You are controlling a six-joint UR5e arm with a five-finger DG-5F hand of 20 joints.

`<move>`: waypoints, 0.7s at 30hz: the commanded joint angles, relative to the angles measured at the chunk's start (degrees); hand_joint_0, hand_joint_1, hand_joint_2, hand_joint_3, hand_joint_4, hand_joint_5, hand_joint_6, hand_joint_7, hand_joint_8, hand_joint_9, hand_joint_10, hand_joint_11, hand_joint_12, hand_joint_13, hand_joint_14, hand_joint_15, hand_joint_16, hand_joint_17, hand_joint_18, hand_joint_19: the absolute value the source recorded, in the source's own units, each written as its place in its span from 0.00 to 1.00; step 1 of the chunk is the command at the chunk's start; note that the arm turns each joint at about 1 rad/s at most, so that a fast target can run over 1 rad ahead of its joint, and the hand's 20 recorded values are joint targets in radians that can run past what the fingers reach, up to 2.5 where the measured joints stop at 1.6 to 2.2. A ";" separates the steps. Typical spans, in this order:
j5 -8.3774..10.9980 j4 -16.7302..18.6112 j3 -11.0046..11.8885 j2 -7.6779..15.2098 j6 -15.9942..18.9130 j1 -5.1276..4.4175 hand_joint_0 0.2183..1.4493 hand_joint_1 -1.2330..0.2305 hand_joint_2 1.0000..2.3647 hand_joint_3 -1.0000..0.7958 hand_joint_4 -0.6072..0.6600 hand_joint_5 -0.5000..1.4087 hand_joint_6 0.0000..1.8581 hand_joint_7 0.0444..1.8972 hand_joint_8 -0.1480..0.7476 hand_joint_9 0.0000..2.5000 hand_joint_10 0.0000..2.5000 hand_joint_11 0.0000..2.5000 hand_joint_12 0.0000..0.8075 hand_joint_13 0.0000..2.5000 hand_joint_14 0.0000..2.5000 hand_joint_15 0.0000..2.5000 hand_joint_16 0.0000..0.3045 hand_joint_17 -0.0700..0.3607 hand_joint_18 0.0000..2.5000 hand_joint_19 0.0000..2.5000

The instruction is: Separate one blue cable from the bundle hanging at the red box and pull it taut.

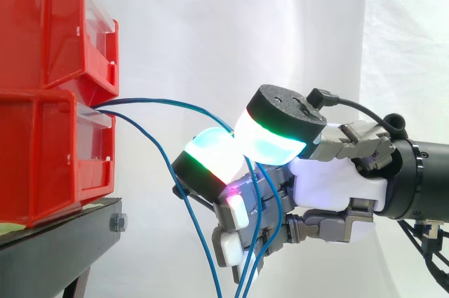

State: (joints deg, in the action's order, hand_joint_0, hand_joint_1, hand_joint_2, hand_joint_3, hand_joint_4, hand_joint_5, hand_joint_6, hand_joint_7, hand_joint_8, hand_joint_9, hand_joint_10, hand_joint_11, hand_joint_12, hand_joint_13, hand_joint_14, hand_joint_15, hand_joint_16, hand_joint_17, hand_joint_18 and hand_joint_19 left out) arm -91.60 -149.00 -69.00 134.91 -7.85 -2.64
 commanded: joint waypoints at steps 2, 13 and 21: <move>0.02 0.03 0.00 0.00 -0.06 0.00 0.37 0.32 0.01 0.48 0.63 0.16 0.44 0.54 0.56 0.31 0.01 0.28 0.51 0.33 0.01 0.20 0.17 0.44 0.36 0.21; 0.02 0.03 0.00 0.00 -0.06 -0.09 0.29 0.33 0.00 0.28 0.63 0.16 0.44 0.54 0.56 0.30 0.01 0.29 0.50 0.33 0.01 0.21 0.17 0.43 0.35 0.22; 0.02 0.03 0.00 0.00 -0.06 -0.09 0.33 0.38 0.00 0.29 0.62 0.17 0.43 0.56 0.56 0.34 0.01 0.29 0.48 0.35 0.01 0.21 0.16 0.42 0.37 0.22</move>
State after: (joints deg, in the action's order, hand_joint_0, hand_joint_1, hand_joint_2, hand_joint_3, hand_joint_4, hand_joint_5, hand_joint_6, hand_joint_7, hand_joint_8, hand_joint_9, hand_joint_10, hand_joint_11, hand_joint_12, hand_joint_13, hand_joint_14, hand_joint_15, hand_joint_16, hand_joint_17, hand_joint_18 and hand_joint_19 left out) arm -91.58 -148.97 -69.02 134.92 -7.91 -2.72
